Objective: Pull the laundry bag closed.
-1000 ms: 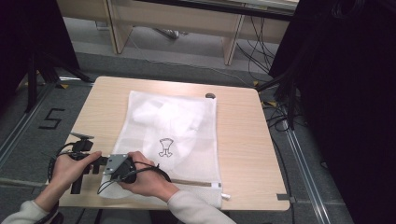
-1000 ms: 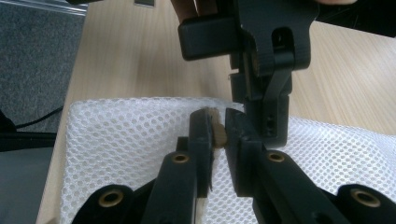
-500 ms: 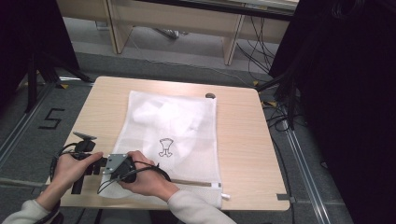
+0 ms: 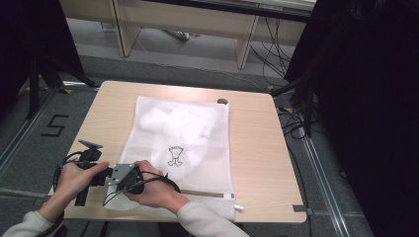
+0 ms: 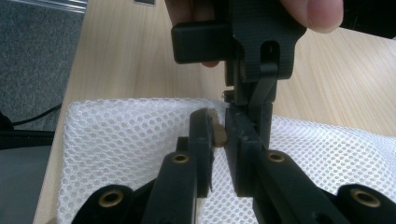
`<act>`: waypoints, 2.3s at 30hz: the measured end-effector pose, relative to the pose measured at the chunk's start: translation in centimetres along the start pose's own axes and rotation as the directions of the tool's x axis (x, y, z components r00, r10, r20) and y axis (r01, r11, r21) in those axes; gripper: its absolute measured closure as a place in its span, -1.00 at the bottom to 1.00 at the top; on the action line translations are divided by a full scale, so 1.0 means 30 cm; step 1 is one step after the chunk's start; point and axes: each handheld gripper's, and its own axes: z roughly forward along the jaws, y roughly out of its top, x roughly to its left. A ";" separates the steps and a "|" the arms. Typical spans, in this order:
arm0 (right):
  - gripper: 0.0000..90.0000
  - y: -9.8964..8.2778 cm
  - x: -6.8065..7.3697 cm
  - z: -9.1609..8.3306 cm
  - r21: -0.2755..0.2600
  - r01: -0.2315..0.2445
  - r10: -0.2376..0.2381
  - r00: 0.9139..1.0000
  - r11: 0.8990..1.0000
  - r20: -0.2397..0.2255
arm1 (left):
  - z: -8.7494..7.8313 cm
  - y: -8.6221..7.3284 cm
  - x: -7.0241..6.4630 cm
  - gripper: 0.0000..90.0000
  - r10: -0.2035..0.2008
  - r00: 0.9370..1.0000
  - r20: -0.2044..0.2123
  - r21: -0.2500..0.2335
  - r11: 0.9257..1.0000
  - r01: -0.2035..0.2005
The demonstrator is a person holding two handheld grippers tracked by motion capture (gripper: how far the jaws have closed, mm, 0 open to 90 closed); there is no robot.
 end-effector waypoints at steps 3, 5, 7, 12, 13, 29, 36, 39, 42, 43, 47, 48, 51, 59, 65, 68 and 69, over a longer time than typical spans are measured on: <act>0.83 -0.002 -0.005 0.005 -0.007 0.025 -0.025 1.000 1.000 0.013 | 0.000 0.003 0.010 0.75 0.076 0.997 -0.002 0.007 0.997 -0.076; 0.83 -0.003 -0.004 0.007 -0.008 0.023 -0.023 1.000 1.000 0.010 | 0.000 -0.002 -0.003 0.80 0.031 1.000 -0.002 0.004 1.000 -0.031; 0.83 -0.002 -0.005 0.006 -0.004 0.026 -0.026 1.000 1.000 0.003 | -0.001 -0.002 -0.004 0.84 0.032 0.999 -0.003 0.007 0.999 -0.032; 0.83 -0.001 -0.003 0.001 -0.006 0.001 -0.001 1.000 1.000 -0.004 | -0.010 0.005 0.001 0.89 0.097 0.995 0.004 0.007 0.995 -0.097; 0.83 -0.003 -0.009 0.000 -0.003 0.012 -0.012 1.000 1.000 -0.002 | -0.010 0.002 -0.007 0.90 0.052 0.999 0.010 0.008 0.999 -0.052; 0.83 -0.023 0.003 -0.019 0.019 -0.059 0.060 0.998 0.998 -0.023 | -0.015 0.007 -0.004 0.90 0.050 0.998 0.033 0.019 0.999 -0.051; 0.83 -0.043 -0.006 -0.020 0.016 -0.032 0.032 0.999 0.999 -0.027 | -0.015 0.005 -0.009 0.90 0.061 0.998 0.018 0.006 0.998 -0.061; 0.83 -0.044 -0.002 -0.019 0.013 -0.053 0.053 0.998 0.999 -0.032 | -0.016 0.005 -0.007 0.90 0.074 0.997 0.015 0.009 0.997 -0.074; 0.83 -0.045 -0.002 -0.021 0.020 -0.055 0.056 0.998 0.998 -0.036 | -0.013 0.004 -0.008 0.90 0.085 0.996 0.017 0.003 0.996 -0.085; 0.83 -0.045 -0.002 -0.021 0.020 -0.055 0.056 0.998 0.998 -0.036 | -0.013 0.004 -0.008 0.90 0.085 0.996 0.017 0.003 0.996 -0.085; 0.83 -0.052 -0.009 -0.023 0.018 -0.053 0.054 0.998 0.998 -0.038 | -0.015 0.007 -0.001 0.90 0.134 0.991 0.002 0.001 0.991 -0.134; 0.83 -0.061 -0.009 -0.024 0.015 -0.071 0.071 0.997 0.997 -0.039 | -0.014 0.007 0.000 0.90 0.136 0.991 0.000 0.003 0.991 -0.136; 0.83 -0.063 -0.007 -0.027 0.020 -0.077 0.078 0.996 0.997 -0.038 | -0.016 0.008 0.001 0.90 0.144 0.990 -0.001 0.009 0.990 -0.144; 0.83 -0.071 -0.010 -0.035 0.021 -0.060 0.060 0.998 0.998 -0.035 | -0.015 0.007 -0.002 0.90 0.126 0.992 0.000 0.000 0.992 -0.126; 0.83 -0.080 -0.017 -0.043 0.022 -0.067 0.068 0.997 0.998 -0.038 | -0.017 0.008 -0.004 0.90 0.141 0.990 -0.011 0.010 0.990 -0.141; 0.83 -0.083 -0.017 -0.043 0.022 -0.068 0.068 0.997 0.997 -0.041 | -0.017 0.008 -0.004 0.90 0.138 0.990 -0.008 0.008 0.990 -0.138; 0.83 -0.083 -0.017 -0.043 0.022 -0.068 0.068 0.997 0.997 -0.041 | -0.017 0.008 -0.004 0.90 0.138 0.990 -0.008 0.008 0.990 -0.138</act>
